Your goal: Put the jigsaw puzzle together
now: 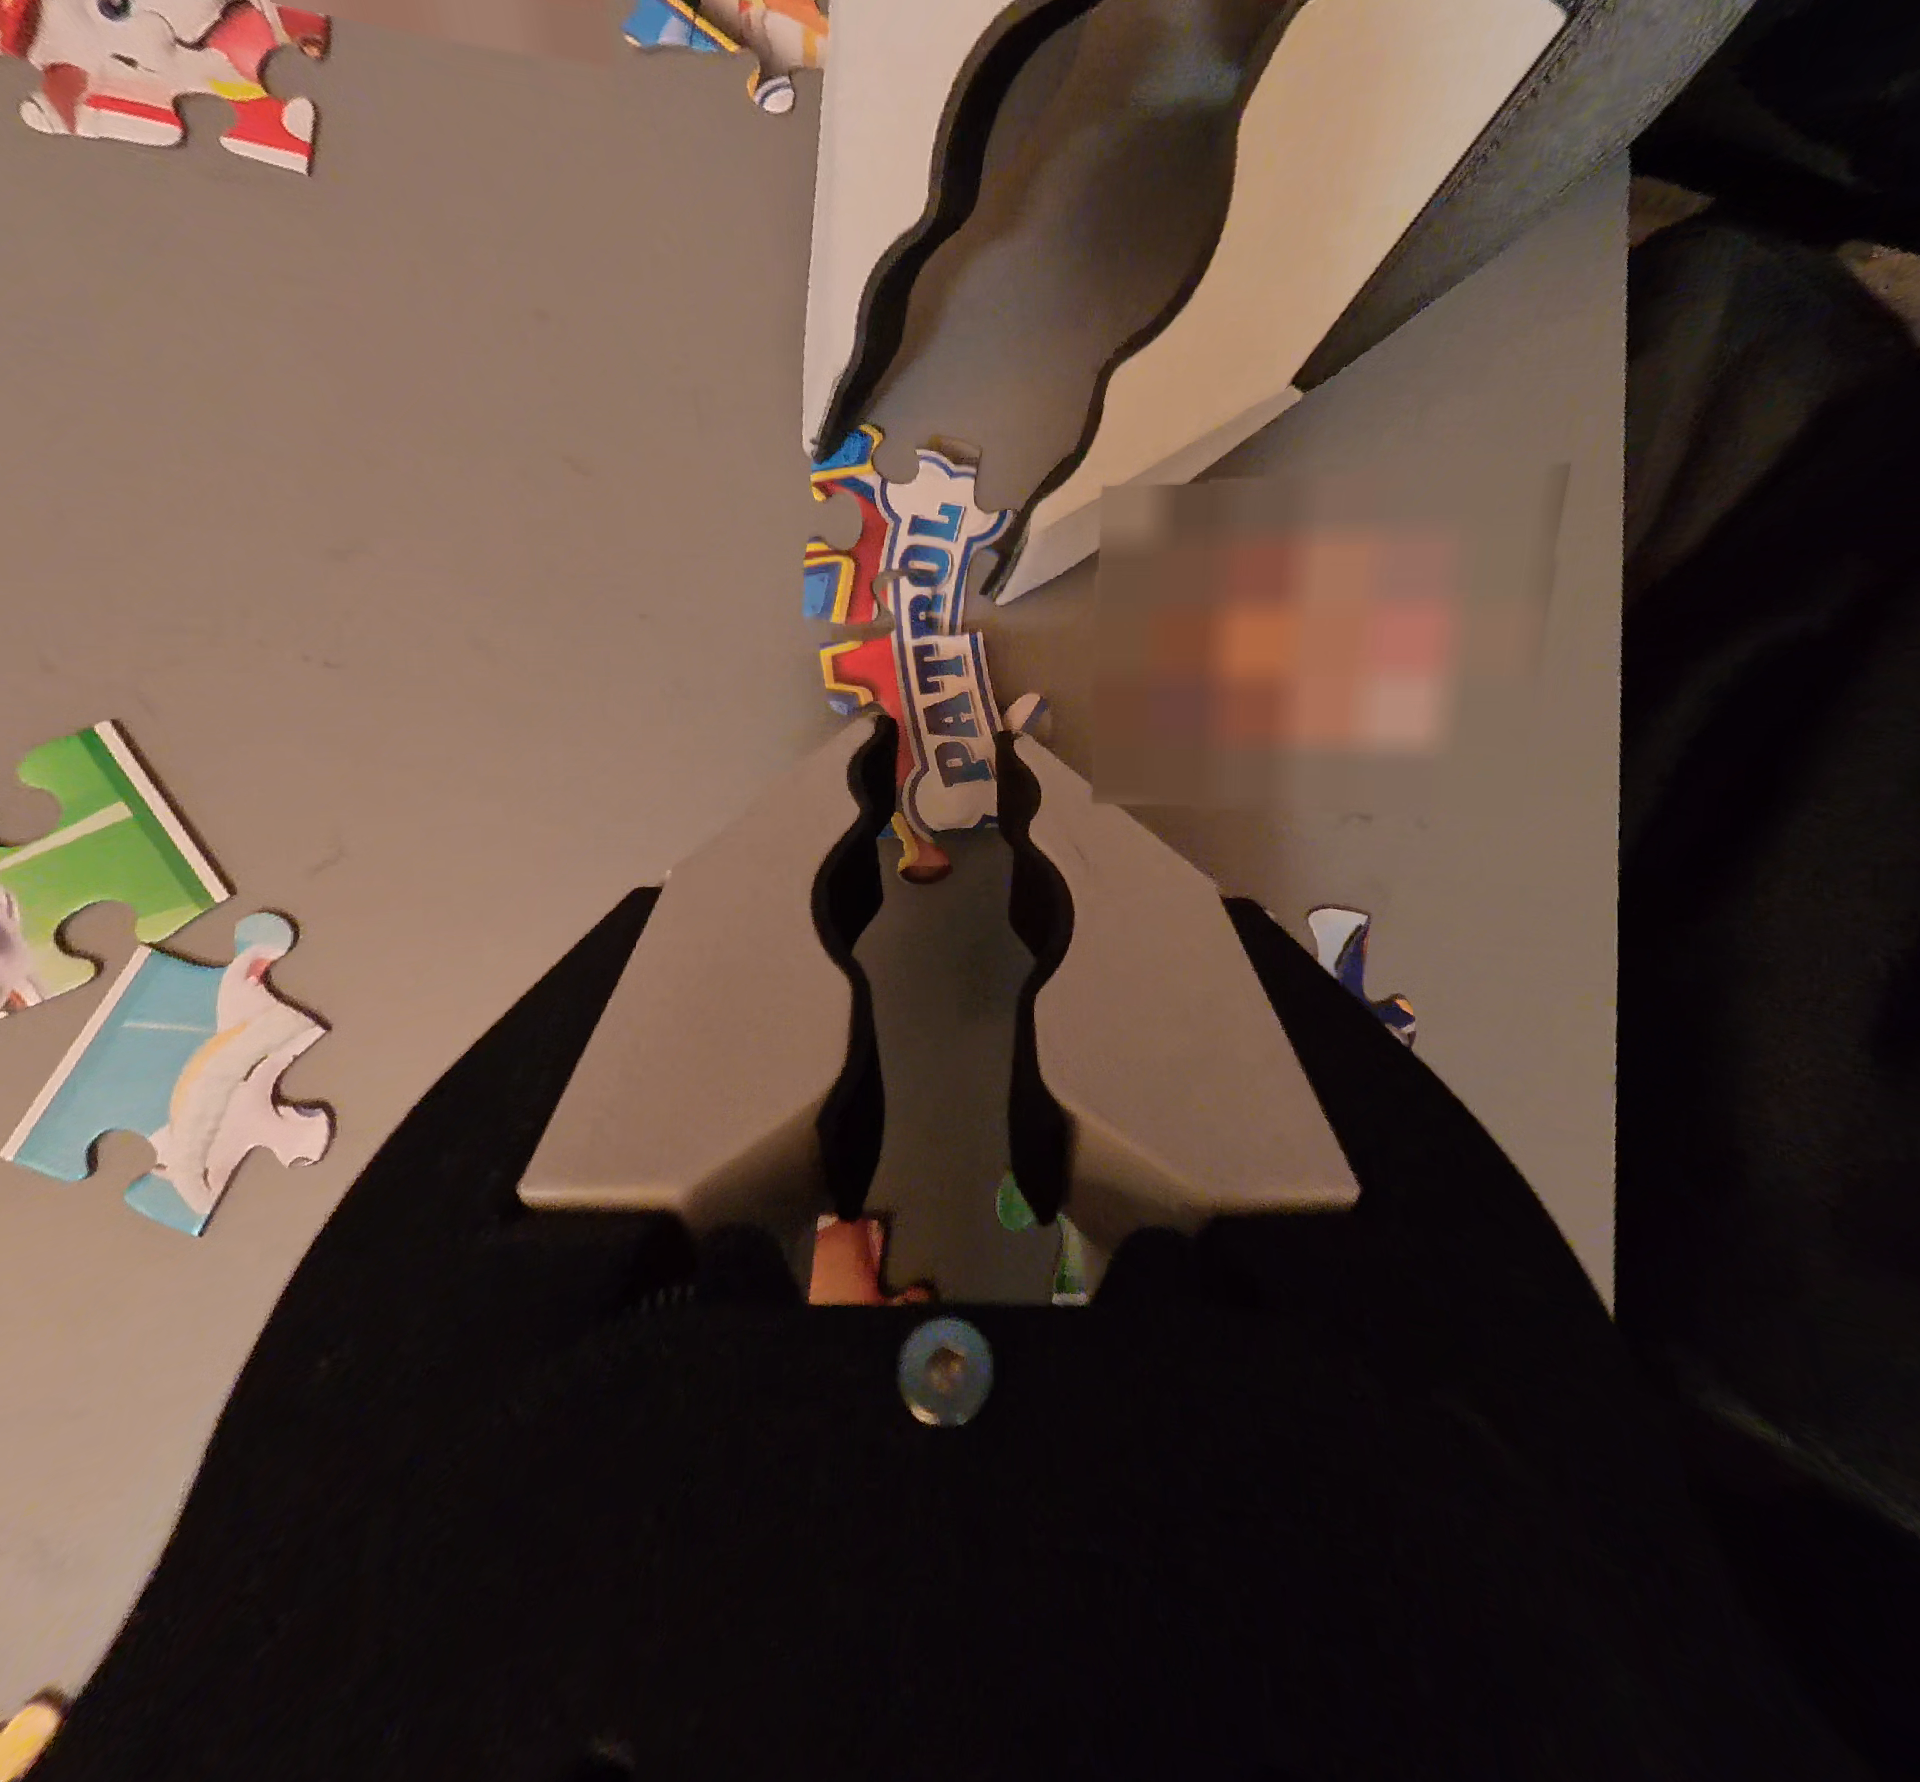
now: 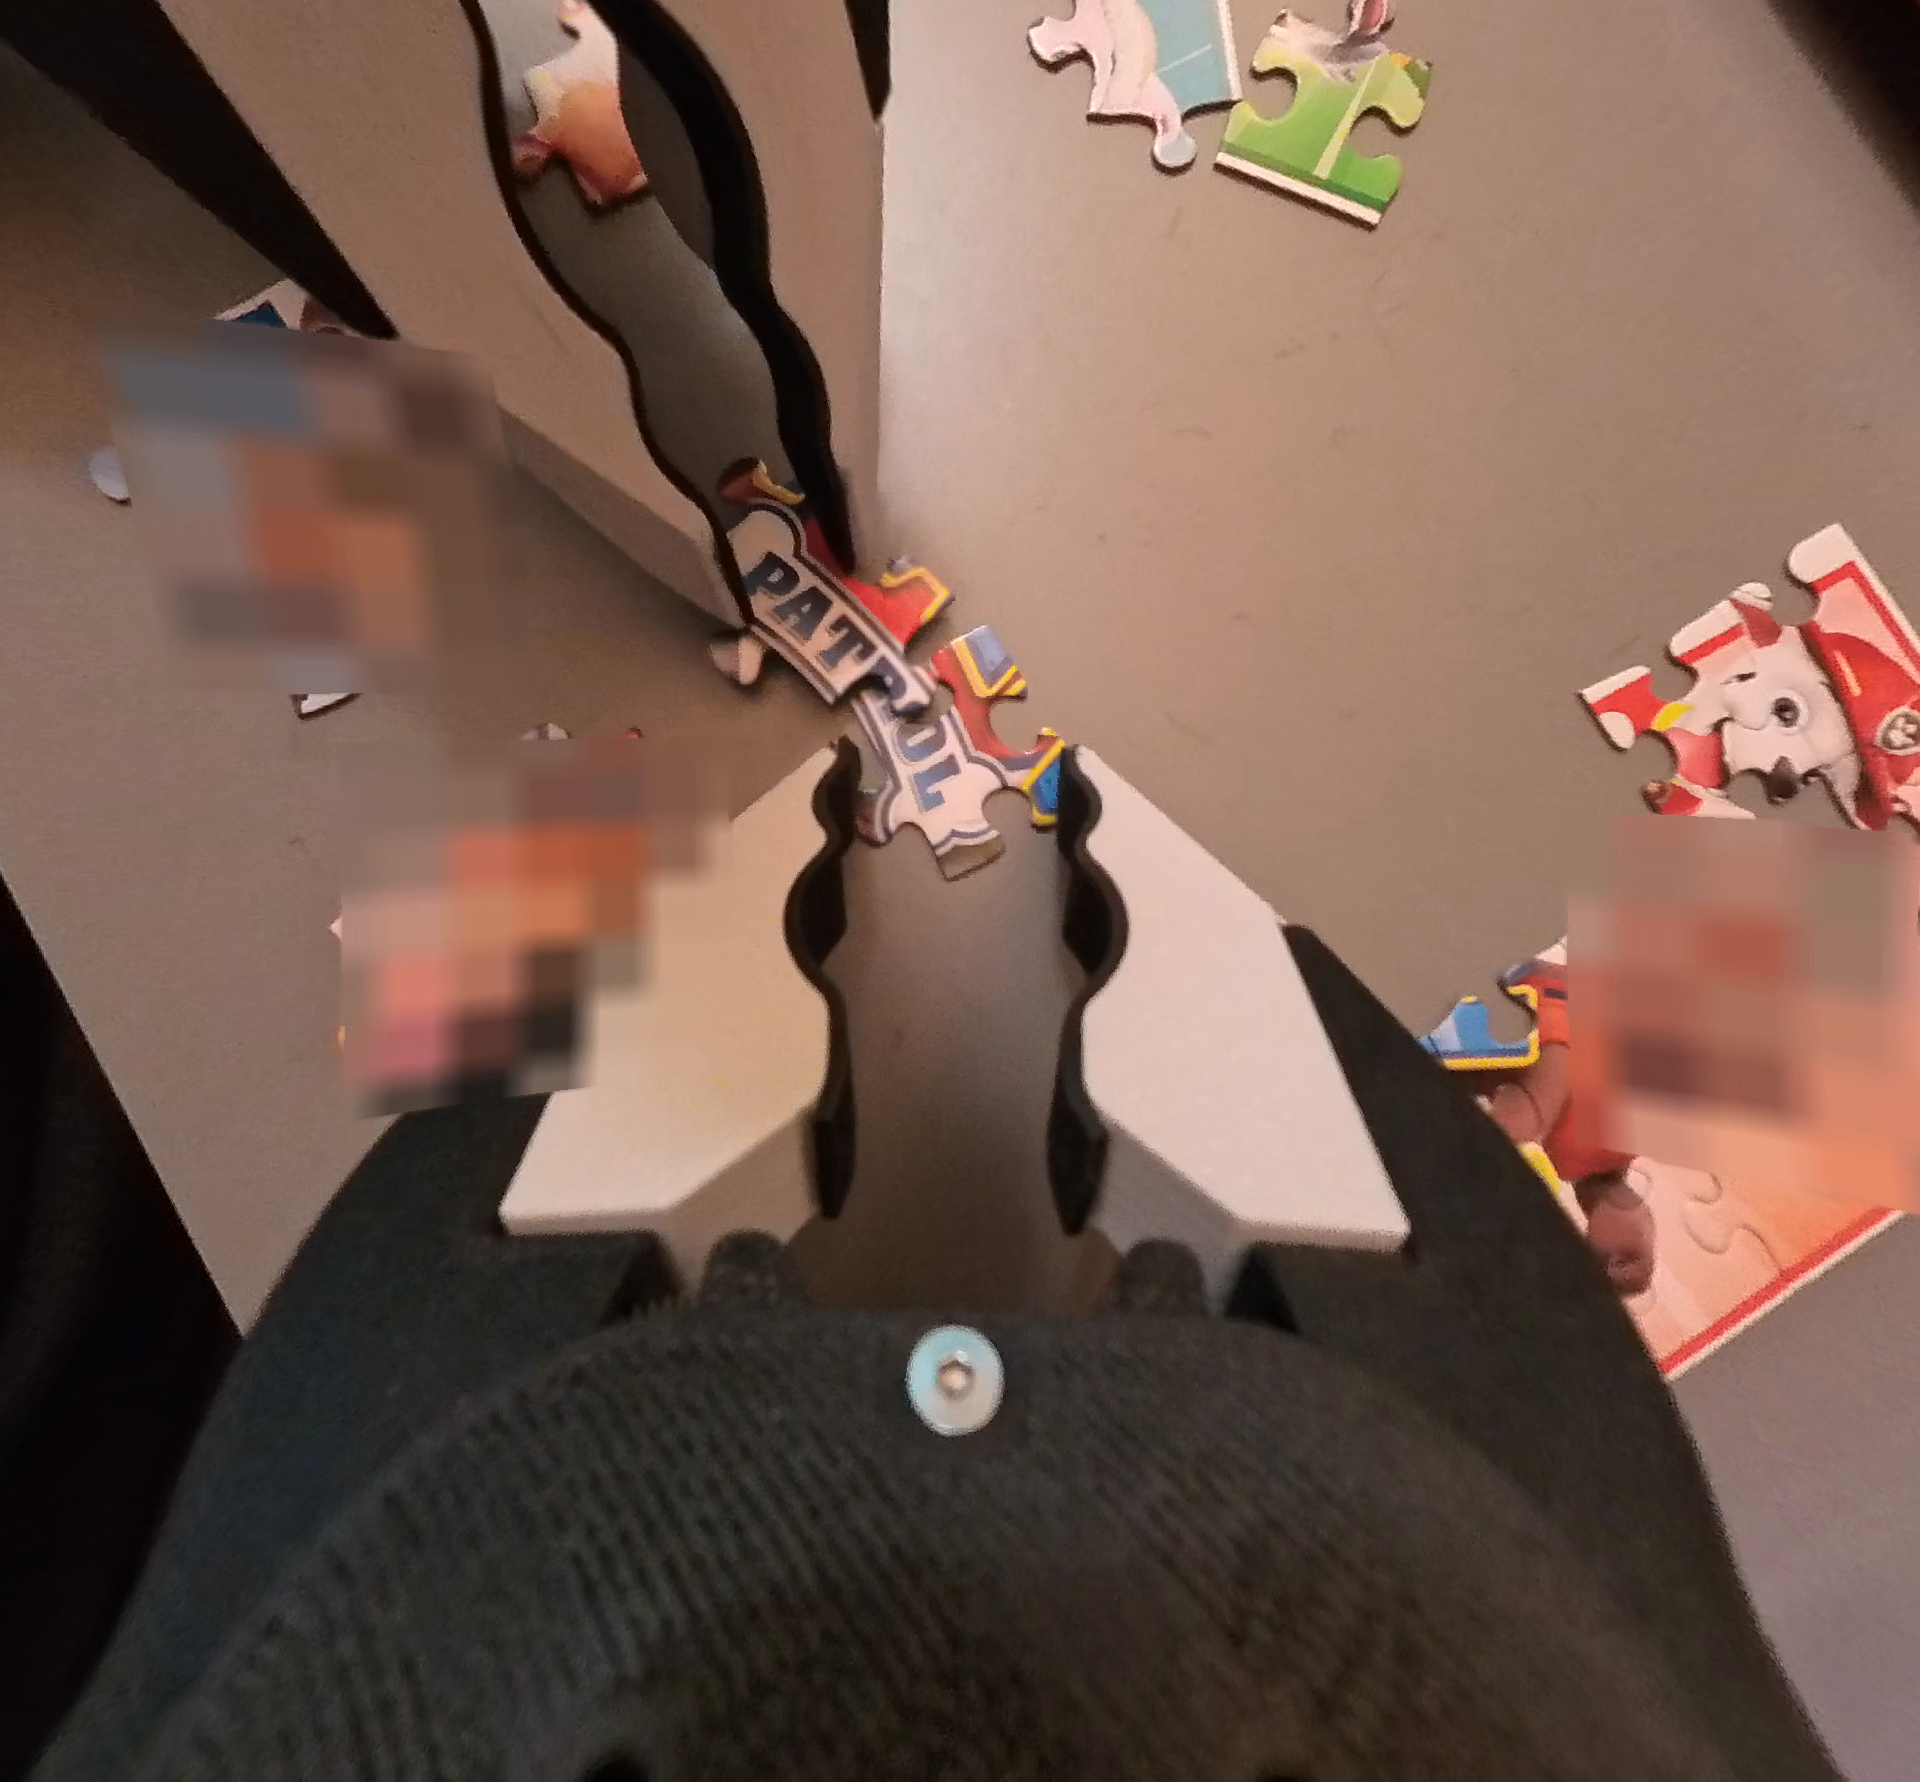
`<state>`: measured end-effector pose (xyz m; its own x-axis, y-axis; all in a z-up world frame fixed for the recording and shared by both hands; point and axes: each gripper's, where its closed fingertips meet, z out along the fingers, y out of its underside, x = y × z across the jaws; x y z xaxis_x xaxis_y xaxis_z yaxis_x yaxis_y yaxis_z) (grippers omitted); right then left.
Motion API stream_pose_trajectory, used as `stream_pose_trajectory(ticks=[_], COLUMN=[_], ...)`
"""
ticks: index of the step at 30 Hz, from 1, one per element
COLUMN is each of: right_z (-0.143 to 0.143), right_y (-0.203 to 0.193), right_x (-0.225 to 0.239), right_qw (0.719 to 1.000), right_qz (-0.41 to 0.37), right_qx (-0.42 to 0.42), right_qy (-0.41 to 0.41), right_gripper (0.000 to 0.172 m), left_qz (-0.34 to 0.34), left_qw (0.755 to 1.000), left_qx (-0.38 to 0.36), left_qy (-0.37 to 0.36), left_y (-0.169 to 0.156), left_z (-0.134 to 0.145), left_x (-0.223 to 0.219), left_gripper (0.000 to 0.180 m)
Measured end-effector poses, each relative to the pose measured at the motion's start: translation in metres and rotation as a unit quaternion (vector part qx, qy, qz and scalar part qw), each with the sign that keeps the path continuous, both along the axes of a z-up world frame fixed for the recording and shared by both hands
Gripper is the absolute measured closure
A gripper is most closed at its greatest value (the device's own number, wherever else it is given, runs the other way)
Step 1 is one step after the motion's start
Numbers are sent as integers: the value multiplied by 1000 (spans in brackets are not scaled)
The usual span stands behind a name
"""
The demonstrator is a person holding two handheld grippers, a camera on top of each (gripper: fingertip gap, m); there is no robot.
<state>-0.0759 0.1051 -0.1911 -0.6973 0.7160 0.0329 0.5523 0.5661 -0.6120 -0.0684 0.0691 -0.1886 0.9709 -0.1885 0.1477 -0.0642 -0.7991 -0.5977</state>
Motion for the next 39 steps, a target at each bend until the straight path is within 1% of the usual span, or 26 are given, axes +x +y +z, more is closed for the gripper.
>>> stream_pose_trajectory(ticks=[6,12,20,30,33,35,39], right_z=[0,5,4,2,4,9,10], right_y=[-3,-10,-22,-22,-22,-24,-26], right_x=[1,3,8,14,11,8,6], right_qw=[1000,1000,999,998,999,999,998], right_qz=[10,18,44,48,45,44,48], right_qx=[0,-19,-29,-21,-16,-27,-35], right_qy=[0,5,-13,-29,-15,-4,-6], right_gripper=[132,134,136,134,134,133,130], left_qz=[8,1,-1,7,2,-1,-10], left_qw=[1000,1000,1000,1000,1000,1000,1000], left_qx=[-4,3,6,7,12,11,13], left_qy=[22,20,24,26,18,18,16], left_y=[1,3,4,3,4,4,5], left_z=[-4,-3,-3,-3,-1,-1,-2], left_x=[-6,-4,-4,-7,-5,-3,0], left_gripper=[164,164,164,163,164,164,164])
